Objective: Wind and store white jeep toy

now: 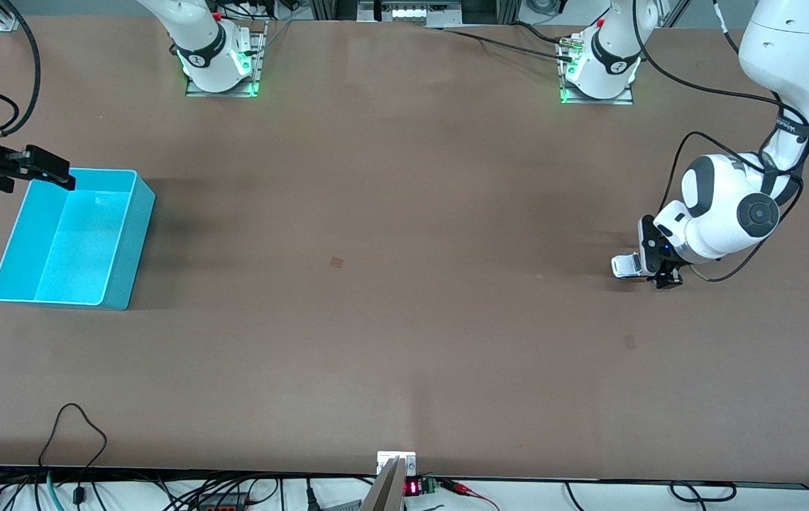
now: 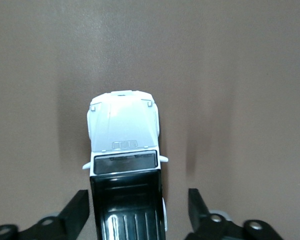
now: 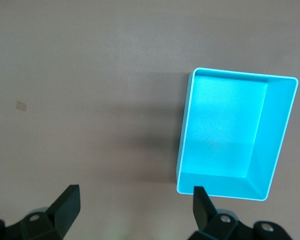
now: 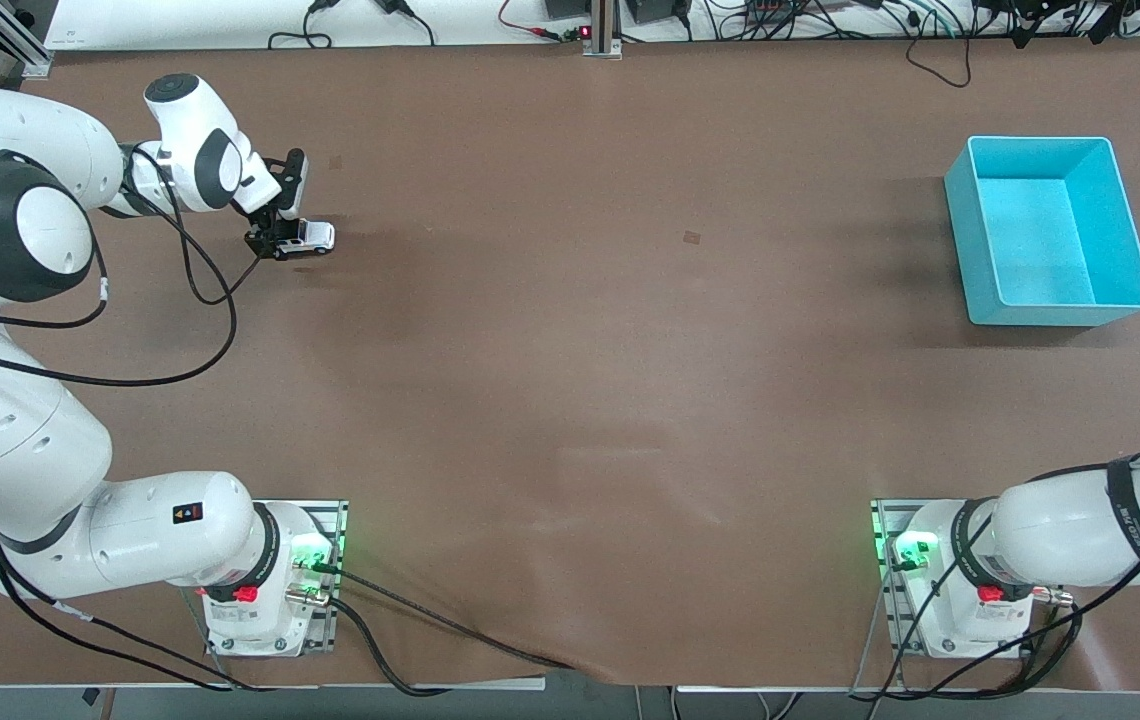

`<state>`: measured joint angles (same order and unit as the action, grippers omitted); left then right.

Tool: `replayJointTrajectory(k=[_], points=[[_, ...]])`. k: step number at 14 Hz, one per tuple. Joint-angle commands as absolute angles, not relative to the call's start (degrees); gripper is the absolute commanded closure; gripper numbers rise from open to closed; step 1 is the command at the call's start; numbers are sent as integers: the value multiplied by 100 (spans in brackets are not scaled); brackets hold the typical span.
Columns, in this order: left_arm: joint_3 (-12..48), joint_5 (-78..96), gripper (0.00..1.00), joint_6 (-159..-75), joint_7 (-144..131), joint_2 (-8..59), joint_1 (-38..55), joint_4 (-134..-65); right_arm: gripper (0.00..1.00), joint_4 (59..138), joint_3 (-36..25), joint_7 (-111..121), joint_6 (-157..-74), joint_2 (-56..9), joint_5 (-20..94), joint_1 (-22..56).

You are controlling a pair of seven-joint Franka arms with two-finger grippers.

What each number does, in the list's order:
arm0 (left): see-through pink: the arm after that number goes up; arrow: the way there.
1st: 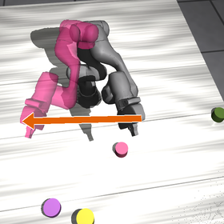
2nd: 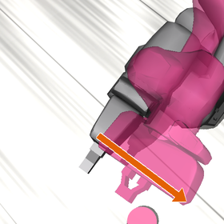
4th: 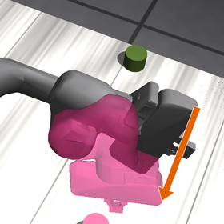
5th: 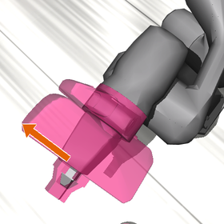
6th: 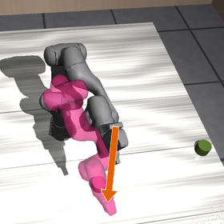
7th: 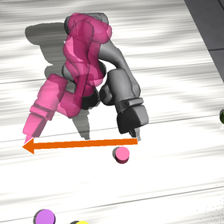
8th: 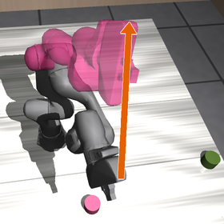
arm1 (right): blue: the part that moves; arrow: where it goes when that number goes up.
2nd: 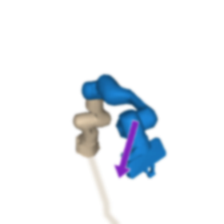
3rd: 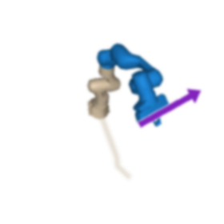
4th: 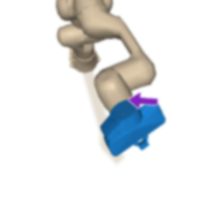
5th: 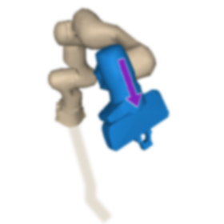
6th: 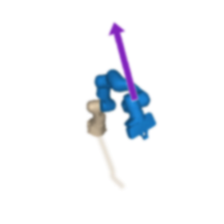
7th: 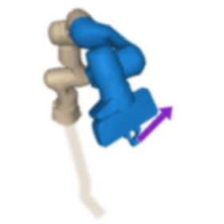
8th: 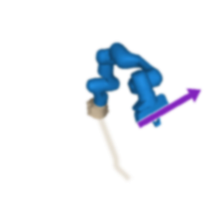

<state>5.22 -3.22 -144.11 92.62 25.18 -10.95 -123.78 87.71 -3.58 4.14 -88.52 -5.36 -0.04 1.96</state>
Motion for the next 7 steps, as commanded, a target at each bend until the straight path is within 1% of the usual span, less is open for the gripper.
replayJointTrajectory(k=[1, 3, 5, 7], points=[[563, -264, 38, -14467, 9422, 2531, -1143, -12349, 0, 8833, -343, 396, -9035, -536, 105, 141], [563, -272, 49, -14484, 9431, 2531, -1143, -12340, 0, 8833, -343, 396, -9026, -536, 105, 132], [571, -429, 58, -14686, 9474, 2531, -1143, -12340, 0, 8833, -343, 396, -9026, -536, 114, 97], [571, -589, 63, -14713, 9475, 2531, -1143, -12340, 0, 8833, -343, 396, -9026, -536, 114, 79]])
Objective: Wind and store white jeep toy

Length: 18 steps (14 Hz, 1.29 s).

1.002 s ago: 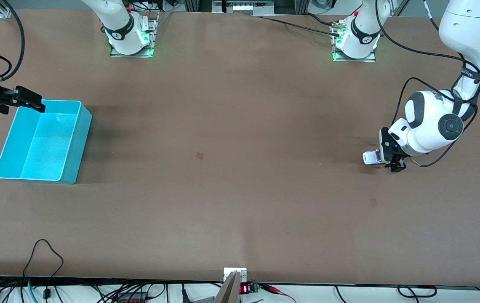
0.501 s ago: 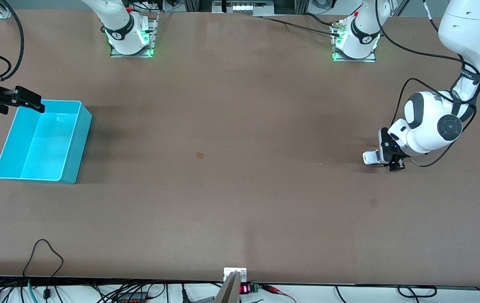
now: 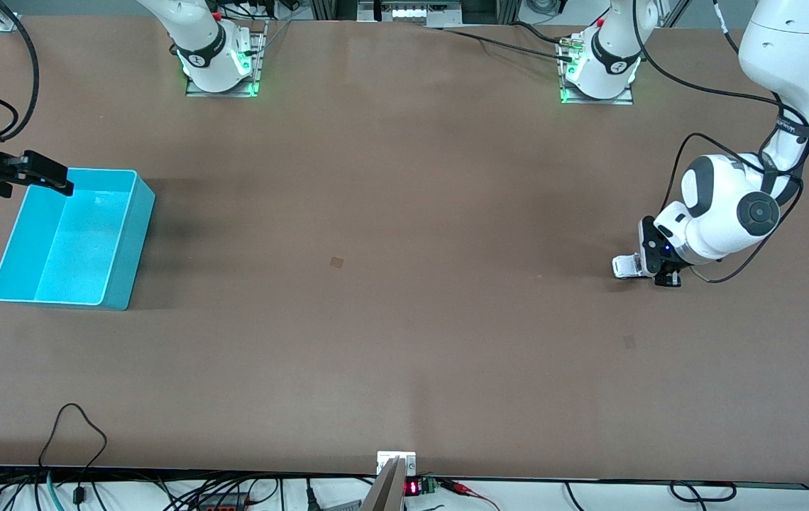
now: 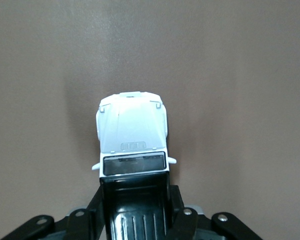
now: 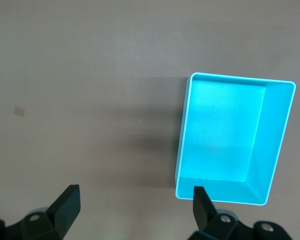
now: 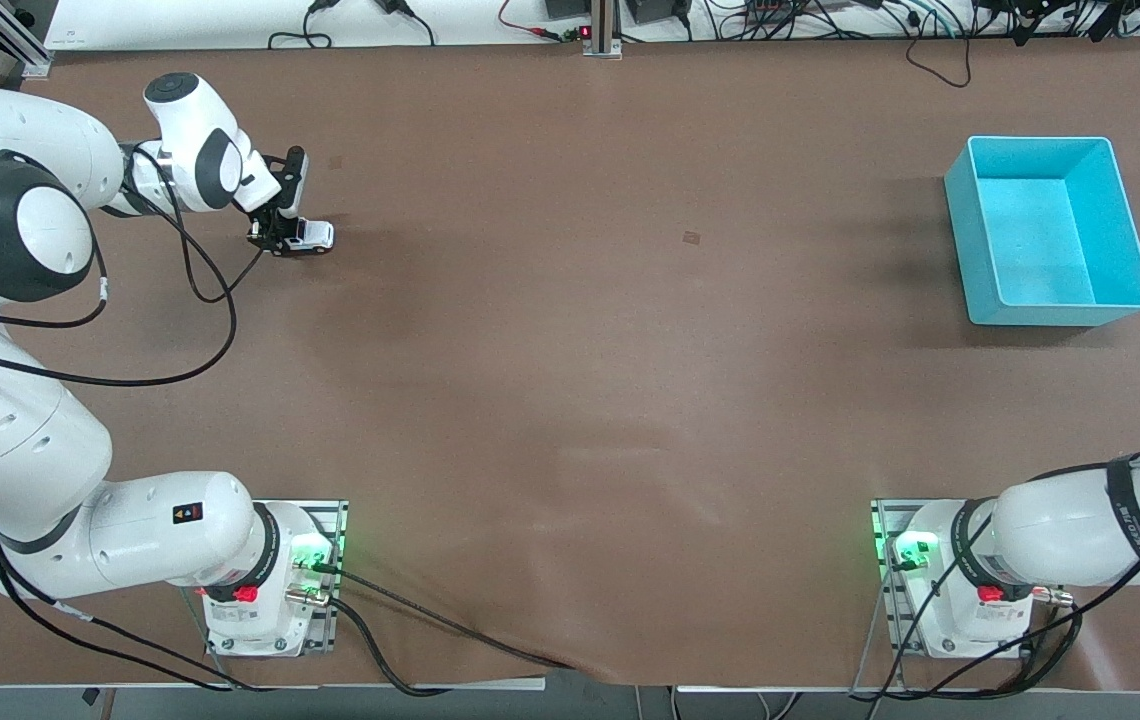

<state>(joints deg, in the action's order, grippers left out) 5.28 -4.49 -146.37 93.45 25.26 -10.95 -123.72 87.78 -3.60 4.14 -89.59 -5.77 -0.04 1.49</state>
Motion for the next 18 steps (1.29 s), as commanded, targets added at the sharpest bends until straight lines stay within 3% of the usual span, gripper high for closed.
replayJointTrajectory(k=[1, 18], points=[[571, -589, 64, -14704, 9466, 2531, -1143, -12340, 0, 8833, -343, 404, -9000, -536, 114, 79], [571, -571, 90, -14669, 9255, 2707, -1292, -12322, 0, 8833, -334, 404, -8956, -536, 132, 62]])
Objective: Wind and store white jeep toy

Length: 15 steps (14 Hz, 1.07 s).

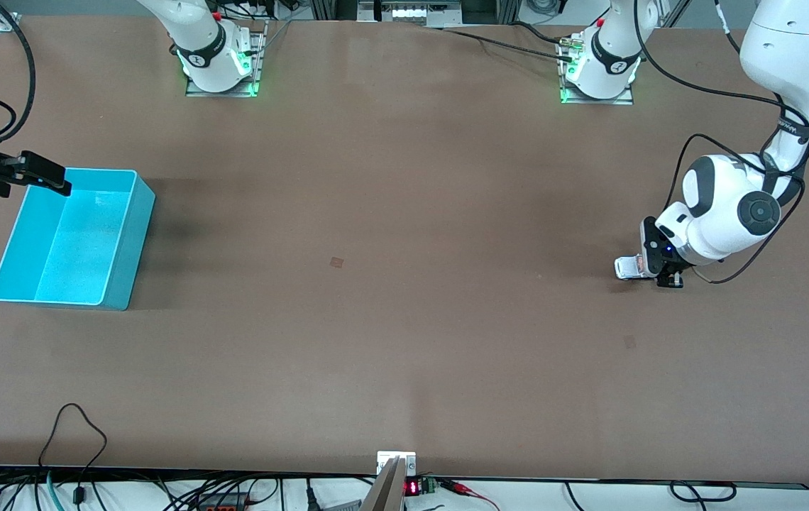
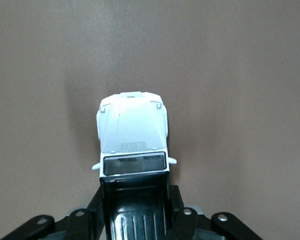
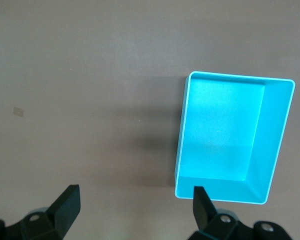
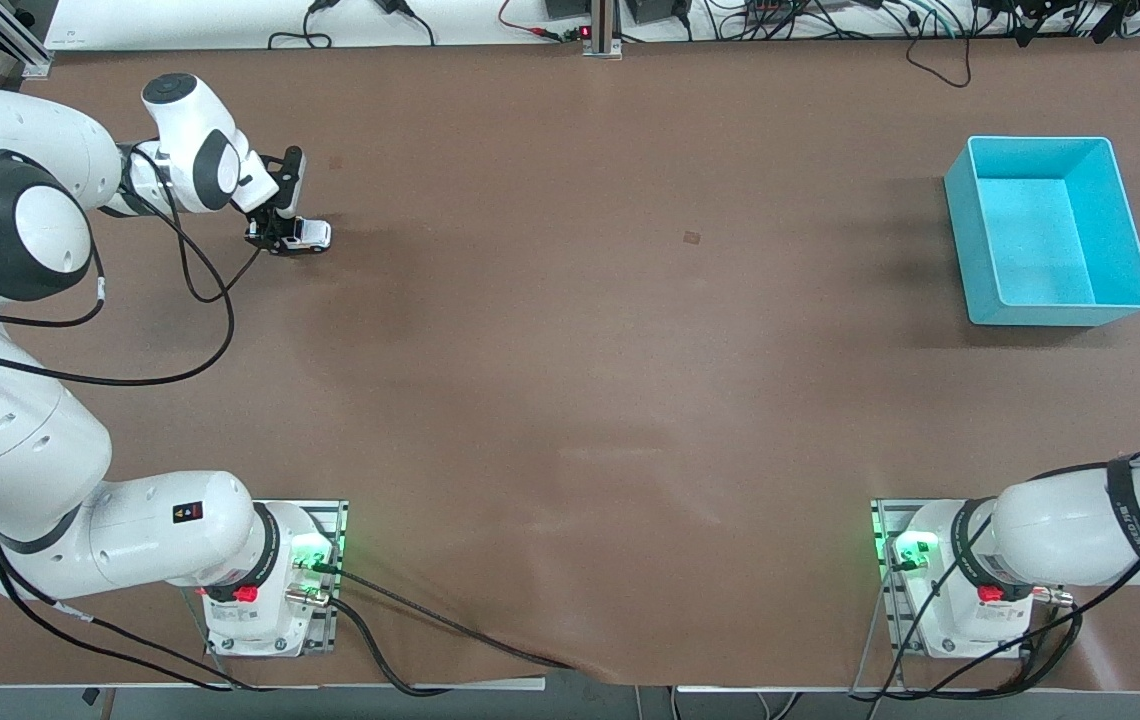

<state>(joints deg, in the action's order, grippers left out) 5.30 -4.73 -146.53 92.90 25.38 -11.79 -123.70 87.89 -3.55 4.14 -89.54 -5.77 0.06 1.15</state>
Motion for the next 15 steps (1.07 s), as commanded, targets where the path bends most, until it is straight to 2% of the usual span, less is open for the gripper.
replayJointTrajectory(k=[1, 15], points=[[571, -554, 90, -14678, 9255, 2707, -1309, -12314, 0, 8833, -334, 404, -8956, -536, 132, 70], [563, -659, 93, -14678, 9721, 2918, -1845, -12208, 0, 8833, -325, 396, -8947, -536, 132, 97]])
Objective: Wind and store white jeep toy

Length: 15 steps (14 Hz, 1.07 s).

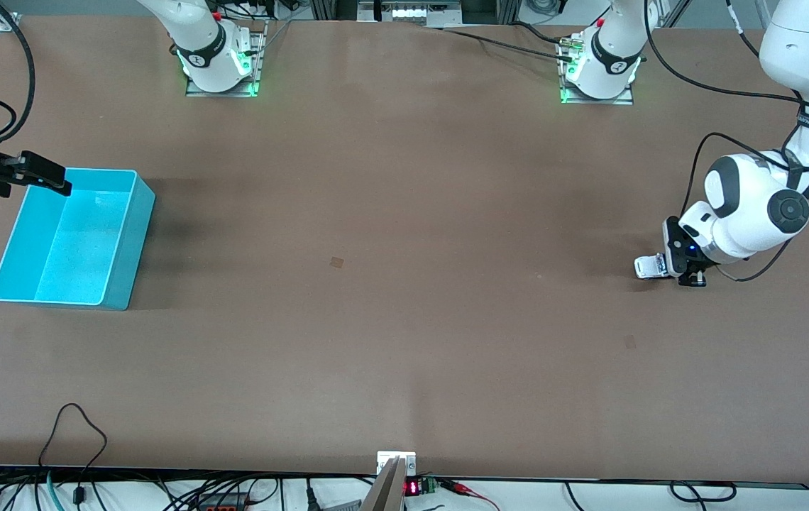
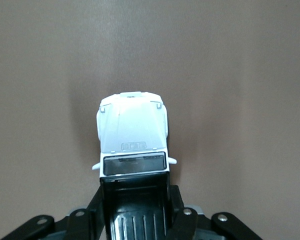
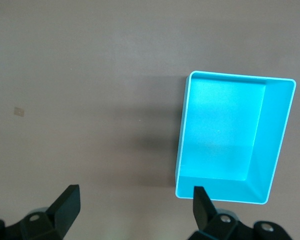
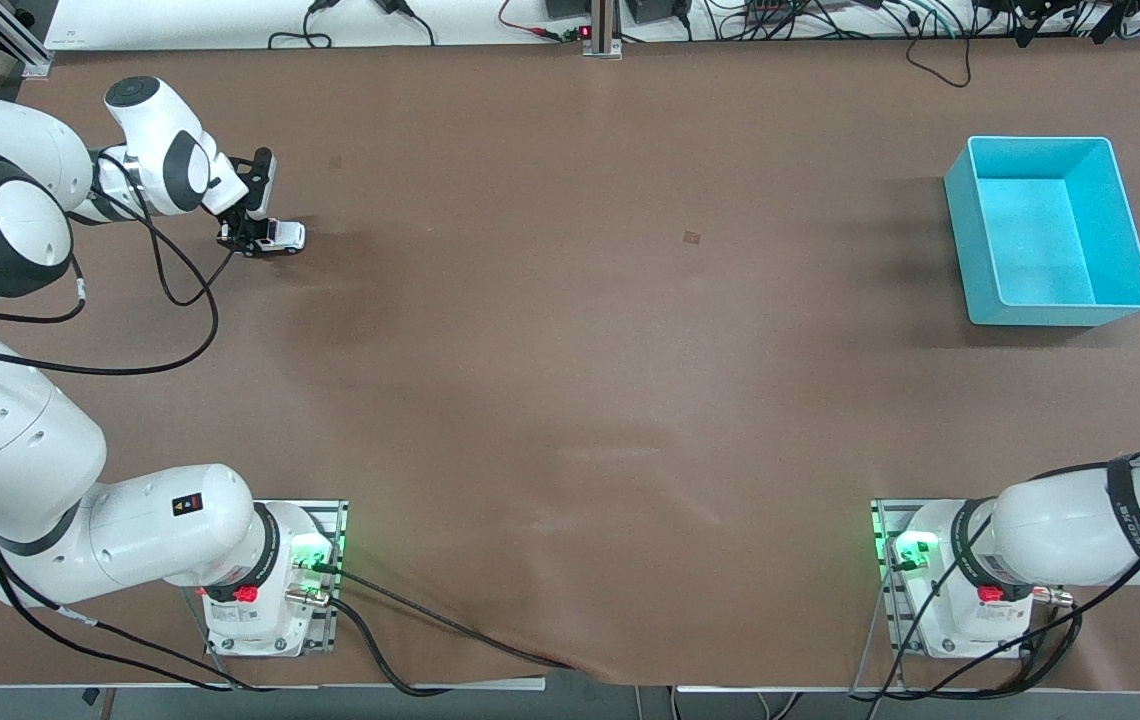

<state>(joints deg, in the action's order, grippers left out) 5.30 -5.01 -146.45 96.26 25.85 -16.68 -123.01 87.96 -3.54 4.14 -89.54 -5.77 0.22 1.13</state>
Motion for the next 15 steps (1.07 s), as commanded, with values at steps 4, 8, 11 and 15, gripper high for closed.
replayJointTrajectory(k=[4, 8, 11, 15], points=[[563, -659, 93, -14669, 9773, 2953, -2003, -12182, 0, 8833, -316, 396, -8939, -536, 132, 97], [563, -659, 92, -14678, 9975, 2979, -2117, -12138, 0, 8842, -316, 396, -8930, -536, 132, 105], [563, -650, 92, -14669, 10168, 2979, -2180, -12094, 0, 8842, -308, 387, -8912, -527, 132, 105], [563, -668, 92, -14678, 10230, 3006, -2267, -12085, 0, 8842, -308, 387, -8895, -527, 132, 105]])
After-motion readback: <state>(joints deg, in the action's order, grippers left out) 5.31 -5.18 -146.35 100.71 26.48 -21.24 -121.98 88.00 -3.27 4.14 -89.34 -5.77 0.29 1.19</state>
